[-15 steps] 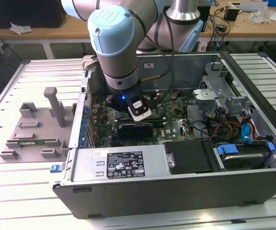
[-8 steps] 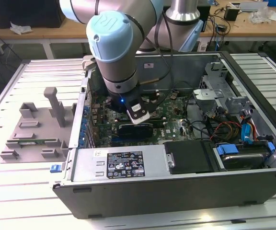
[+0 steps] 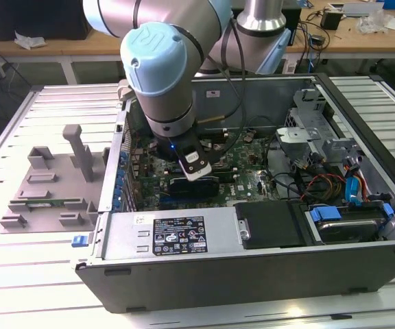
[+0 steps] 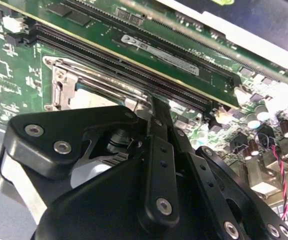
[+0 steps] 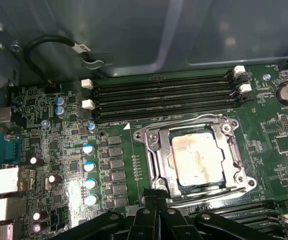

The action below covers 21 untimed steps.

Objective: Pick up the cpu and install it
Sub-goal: 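Install the second cpu locking lever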

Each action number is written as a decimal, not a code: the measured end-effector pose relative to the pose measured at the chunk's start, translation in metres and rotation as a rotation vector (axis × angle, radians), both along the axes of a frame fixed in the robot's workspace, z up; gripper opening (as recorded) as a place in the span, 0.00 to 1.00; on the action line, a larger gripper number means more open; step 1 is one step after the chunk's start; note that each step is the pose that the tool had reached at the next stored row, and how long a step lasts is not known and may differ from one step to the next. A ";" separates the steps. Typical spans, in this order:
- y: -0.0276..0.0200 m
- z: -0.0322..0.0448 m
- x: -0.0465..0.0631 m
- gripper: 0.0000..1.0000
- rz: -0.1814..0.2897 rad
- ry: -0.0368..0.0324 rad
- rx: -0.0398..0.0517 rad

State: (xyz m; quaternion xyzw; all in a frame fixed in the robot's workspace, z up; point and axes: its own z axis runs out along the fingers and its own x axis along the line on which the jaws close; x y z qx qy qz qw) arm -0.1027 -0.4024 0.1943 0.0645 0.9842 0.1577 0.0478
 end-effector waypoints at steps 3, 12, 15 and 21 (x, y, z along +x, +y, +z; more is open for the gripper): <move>0.0000 -0.0007 0.000 0.11 -0.001 -0.0001 0.0001; 0.0002 0.0014 0.000 0.11 -0.001 -0.0005 0.0012; 0.0001 0.0064 0.000 0.11 -0.001 -0.0001 -0.0006; 0.0001 0.0331 0.000 0.11 -0.001 -0.0001 -0.0110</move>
